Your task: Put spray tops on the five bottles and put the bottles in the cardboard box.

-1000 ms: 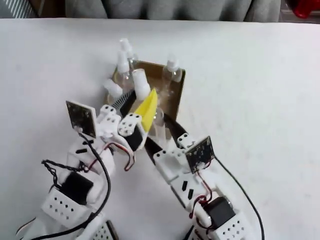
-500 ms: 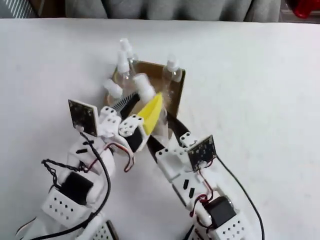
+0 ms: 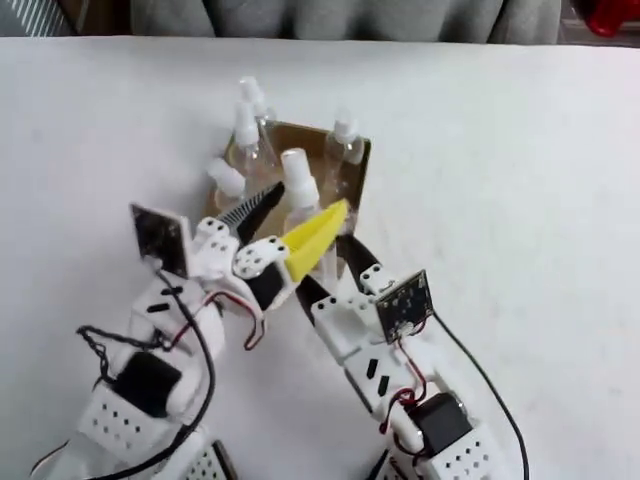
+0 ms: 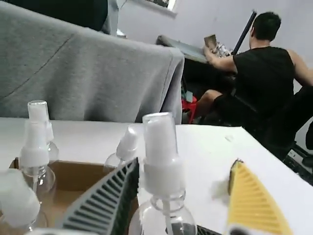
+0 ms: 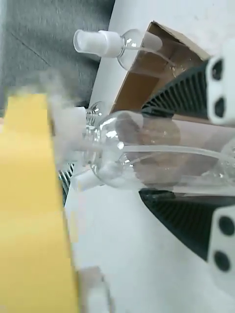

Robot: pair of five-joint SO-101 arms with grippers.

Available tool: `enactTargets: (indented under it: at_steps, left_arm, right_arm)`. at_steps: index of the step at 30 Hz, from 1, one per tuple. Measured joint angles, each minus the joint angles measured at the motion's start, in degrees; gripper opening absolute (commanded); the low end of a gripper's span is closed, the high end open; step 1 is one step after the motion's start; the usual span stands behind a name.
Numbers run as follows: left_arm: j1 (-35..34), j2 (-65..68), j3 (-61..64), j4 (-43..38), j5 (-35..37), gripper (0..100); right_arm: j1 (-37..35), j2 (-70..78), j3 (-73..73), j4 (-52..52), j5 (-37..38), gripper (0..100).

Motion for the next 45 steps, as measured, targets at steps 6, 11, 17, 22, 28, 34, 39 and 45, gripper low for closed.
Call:
enactTargets:
  at_steps: [6,11,17,22,28,34,39,45]
  left_arm:
    - [-0.1,-10.4,0.0,4.9,1.4,28]
    - [-0.1,-18.1,0.0,12.1,1.4,28]
    - [-0.7,-25.9,0.0,18.8,1.8,14]
    - [-7.9,-26.7,0.0,18.9,1.8,7]
    - [-9.8,-22.9,0.0,18.9,1.8,3]
    - [-10.5,-12.7,0.0,12.1,1.8,2]
    - [-12.1,-0.5,0.0,3.3,1.8,2]
    - [-12.2,13.6,-5.6,-1.0,1.8,2]
  right_arm:
    - [0.0,0.0,0.0,0.0,0.0,1.6]
    - [0.0,0.0,0.0,0.0,0.0,1.6]
    - [0.0,0.0,0.0,0.0,0.0,1.6]
    - [0.0,0.0,0.0,0.0,0.0,1.6]
    - [0.0,0.0,0.0,0.0,0.0,1.6]
    - [0.0,0.0,0.0,0.0,0.0,1.6]
    - [0.0,0.0,0.0,0.0,0.0,1.6]
    - [0.0,0.0,0.0,0.0,0.0,1.6]
